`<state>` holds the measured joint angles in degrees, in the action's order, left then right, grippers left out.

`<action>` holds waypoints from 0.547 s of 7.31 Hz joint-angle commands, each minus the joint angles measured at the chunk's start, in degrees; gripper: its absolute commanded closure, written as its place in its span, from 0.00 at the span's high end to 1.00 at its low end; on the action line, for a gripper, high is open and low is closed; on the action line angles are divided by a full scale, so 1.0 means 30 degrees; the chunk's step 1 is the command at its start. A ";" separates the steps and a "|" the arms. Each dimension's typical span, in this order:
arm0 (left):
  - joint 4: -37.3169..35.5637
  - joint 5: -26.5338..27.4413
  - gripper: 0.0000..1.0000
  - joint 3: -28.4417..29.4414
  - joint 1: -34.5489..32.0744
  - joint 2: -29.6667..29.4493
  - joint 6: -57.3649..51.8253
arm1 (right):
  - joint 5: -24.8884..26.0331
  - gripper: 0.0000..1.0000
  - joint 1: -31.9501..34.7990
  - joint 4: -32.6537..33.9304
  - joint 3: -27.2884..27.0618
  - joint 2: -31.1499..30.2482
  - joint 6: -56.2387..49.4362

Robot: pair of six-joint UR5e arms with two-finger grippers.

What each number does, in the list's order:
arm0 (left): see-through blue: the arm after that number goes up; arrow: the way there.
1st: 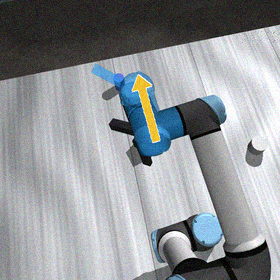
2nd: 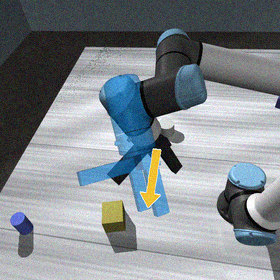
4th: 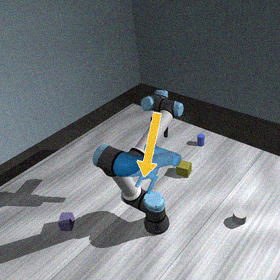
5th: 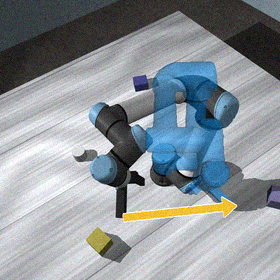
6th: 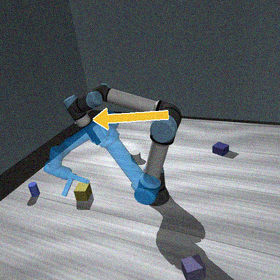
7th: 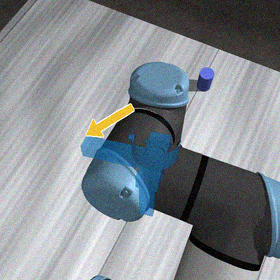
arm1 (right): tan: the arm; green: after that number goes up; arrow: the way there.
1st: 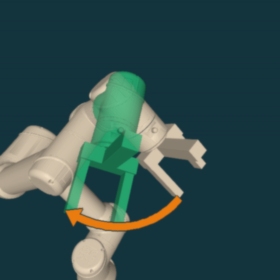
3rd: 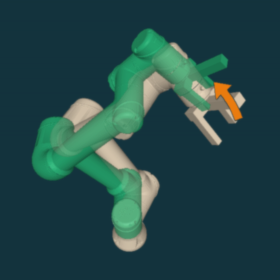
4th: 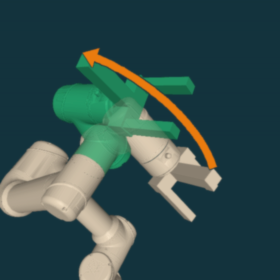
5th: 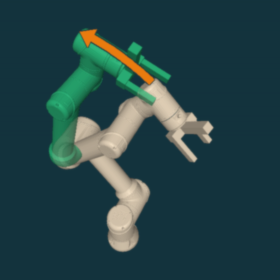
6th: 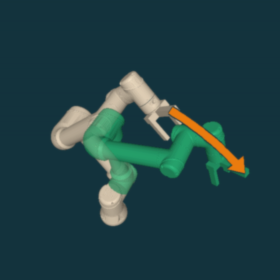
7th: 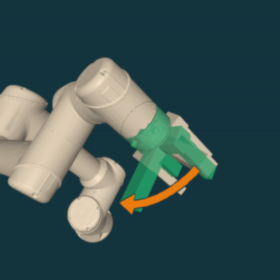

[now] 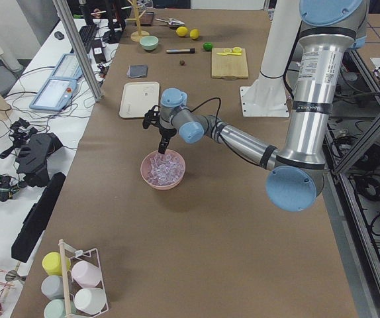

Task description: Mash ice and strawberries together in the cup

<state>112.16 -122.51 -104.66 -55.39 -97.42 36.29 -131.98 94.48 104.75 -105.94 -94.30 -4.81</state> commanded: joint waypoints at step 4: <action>-0.0963 -0.1144 0.93 0.0493 -0.0312 -0.0487 -0.9234 | -0.0068 1.00 0.0352 -0.0084 -0.0077 -0.1228 0.0021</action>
<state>111.23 -125.82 -103.17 -55.62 -99.09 16.36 -132.11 95.45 104.59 -106.00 -96.84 -4.75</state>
